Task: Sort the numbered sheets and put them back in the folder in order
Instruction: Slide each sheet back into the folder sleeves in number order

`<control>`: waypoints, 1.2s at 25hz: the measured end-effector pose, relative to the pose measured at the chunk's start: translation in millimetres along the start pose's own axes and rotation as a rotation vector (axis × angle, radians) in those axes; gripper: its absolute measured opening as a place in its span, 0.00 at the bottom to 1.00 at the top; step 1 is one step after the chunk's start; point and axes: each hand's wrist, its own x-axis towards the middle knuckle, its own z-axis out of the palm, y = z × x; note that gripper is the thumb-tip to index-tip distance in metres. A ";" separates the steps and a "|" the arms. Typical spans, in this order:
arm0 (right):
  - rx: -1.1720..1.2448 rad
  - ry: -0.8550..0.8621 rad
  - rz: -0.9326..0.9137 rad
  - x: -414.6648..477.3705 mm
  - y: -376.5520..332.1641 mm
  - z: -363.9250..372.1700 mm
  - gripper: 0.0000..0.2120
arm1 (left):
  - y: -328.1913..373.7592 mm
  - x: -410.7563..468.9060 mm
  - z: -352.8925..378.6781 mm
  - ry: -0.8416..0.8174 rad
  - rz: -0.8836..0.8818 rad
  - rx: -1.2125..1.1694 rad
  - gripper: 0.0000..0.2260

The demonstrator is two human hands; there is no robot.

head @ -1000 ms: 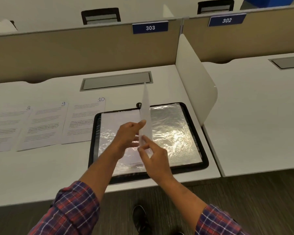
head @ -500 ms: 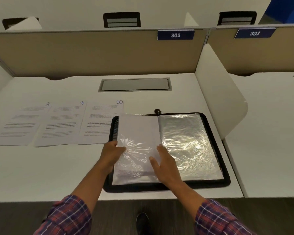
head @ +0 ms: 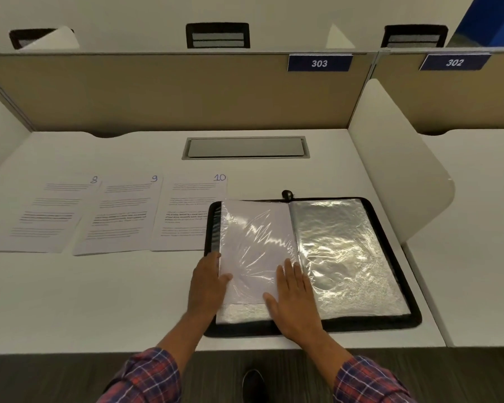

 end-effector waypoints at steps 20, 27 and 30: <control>-0.031 -0.014 0.127 -36.4 -109.4 8.3 0.48 | -76.4 -34.7 -42.7 -0.377 0.514 0.708 0.39; -0.044 0.080 0.108 -39.1 -187.4 17.2 0.43 | -128.1 -36.5 -116.5 -0.203 0.511 0.742 0.38; -0.058 0.065 0.116 -28.8 -229.7 23.2 0.40 | -155.5 -29.7 -156.3 -0.180 0.493 0.759 0.40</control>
